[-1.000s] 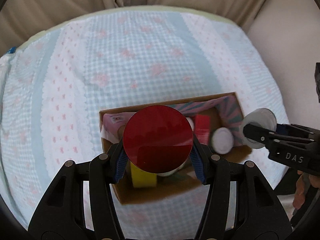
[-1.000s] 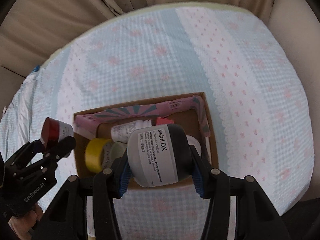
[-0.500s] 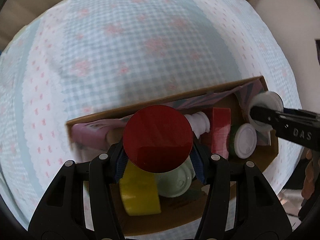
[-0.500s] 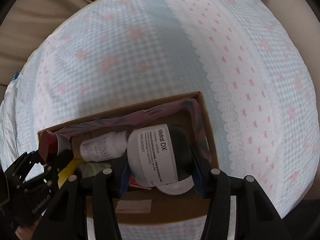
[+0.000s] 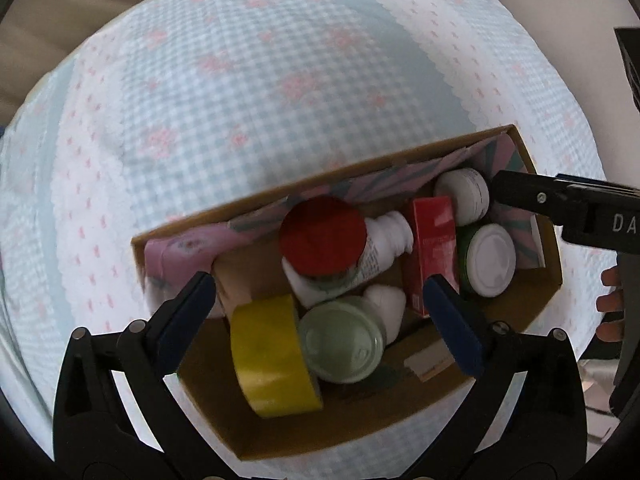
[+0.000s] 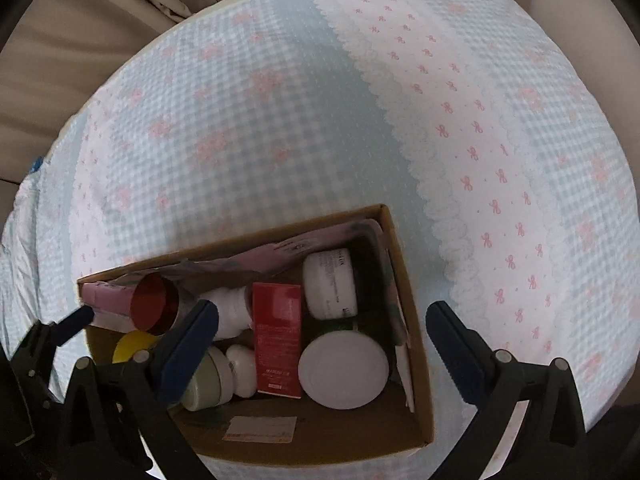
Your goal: Organize rigid objects
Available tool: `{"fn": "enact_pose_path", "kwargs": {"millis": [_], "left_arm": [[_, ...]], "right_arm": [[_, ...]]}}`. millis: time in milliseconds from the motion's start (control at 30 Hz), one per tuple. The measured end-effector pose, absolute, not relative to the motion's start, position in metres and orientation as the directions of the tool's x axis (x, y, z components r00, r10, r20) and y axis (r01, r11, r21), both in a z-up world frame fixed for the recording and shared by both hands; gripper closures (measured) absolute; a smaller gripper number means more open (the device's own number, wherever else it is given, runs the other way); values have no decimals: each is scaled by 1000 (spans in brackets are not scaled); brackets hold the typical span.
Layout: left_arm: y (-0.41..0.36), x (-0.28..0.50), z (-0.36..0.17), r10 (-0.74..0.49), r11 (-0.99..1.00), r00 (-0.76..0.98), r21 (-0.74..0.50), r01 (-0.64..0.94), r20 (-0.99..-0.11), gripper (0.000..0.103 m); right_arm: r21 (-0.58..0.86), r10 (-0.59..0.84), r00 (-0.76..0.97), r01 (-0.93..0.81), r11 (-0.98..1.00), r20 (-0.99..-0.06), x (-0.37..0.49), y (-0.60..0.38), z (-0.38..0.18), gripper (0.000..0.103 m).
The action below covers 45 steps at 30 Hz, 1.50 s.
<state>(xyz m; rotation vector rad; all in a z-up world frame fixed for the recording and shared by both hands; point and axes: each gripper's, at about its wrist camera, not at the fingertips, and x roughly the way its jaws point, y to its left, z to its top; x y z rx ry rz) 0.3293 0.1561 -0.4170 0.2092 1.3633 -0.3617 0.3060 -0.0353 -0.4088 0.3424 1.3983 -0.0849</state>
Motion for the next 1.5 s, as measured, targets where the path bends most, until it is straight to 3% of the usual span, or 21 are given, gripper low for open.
{"fn": "enact_pose_path", "kwargs": {"millis": [333, 600, 800, 1067, 1233, 1500], "left_arm": [[170, 301, -370, -155, 949, 241, -77, 305, -958, 0], [177, 257, -289, -178, 958, 357, -79, 275, -917, 0], [167, 217, -188, -194, 964, 524, -61, 261, -829, 0], [141, 150, -65, -176, 977, 740, -25, 211, -649, 0], [122, 107, -36, -157, 984, 800, -27, 174, -579, 0], [104, 71, -32, -144, 988, 833, -36, 148, -535, 0]], "right_arm": [[200, 138, 244, 251, 947, -960, 274, -32, -372, 0], [186, 116, 335, 188, 964, -935, 233, -33, -291, 0], [187, 97, 441, 164, 969, -892, 197, -49, -208, 0], [97, 43, 641, 50, 994, -767, 134, -73, -88, 0], [53, 6, 717, 43, 998, -697, 102, -93, -57, 0], [16, -24, 768, 45, 999, -639, 68, -113, -51, 0]]}}
